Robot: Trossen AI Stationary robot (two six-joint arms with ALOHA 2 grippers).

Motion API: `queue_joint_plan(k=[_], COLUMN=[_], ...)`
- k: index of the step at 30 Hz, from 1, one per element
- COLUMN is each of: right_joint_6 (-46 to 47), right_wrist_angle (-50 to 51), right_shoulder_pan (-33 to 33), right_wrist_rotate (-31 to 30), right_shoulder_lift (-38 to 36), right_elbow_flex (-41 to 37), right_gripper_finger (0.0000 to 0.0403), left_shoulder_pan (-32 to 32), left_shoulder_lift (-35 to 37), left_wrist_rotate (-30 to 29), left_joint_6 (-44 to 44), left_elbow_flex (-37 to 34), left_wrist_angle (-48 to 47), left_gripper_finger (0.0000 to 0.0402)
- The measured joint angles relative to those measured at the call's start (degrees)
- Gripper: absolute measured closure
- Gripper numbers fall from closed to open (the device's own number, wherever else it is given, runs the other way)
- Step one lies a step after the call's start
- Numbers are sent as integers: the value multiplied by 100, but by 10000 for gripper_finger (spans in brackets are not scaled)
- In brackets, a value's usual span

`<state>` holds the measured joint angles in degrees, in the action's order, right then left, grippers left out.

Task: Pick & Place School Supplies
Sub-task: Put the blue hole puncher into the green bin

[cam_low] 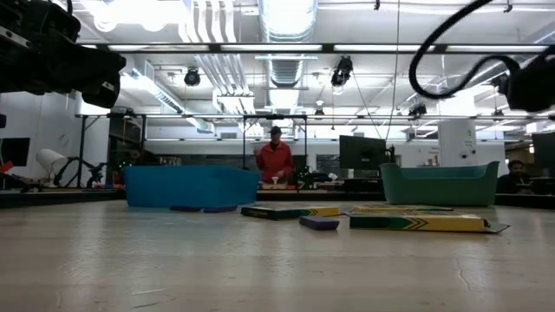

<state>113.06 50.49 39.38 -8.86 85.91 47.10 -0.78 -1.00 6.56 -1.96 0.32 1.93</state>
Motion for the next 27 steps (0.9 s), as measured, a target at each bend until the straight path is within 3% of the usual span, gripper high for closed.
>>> queue_joint_plan(k=[7,13,20,27], right_joint_6=[-245,-1373,-3944,-5658], right_wrist_angle=[1544,2783,3448,3447], right_shoulder_pan=[-55,-571,-1478,-2721], right_wrist_rotate=[-808,-989,-1941,-1992], right_shoulder_lift=[-504,-761,-804,-935], right_elbow_flex=[574,1248,1894,2053], right_gripper_finger=[351,351,351,351], left_shoulder_pan=[-1,-2,-2,-1], left_shoulder_lift=[1,0,-1,0], left_wrist_rotate=[0,1,1,0], left_joint_6=[0,0,0,0], left_elbow_flex=[0,0,0,0], left_wrist_angle=[1,1,1,1], left_gripper_finger=[361,362,360,361])
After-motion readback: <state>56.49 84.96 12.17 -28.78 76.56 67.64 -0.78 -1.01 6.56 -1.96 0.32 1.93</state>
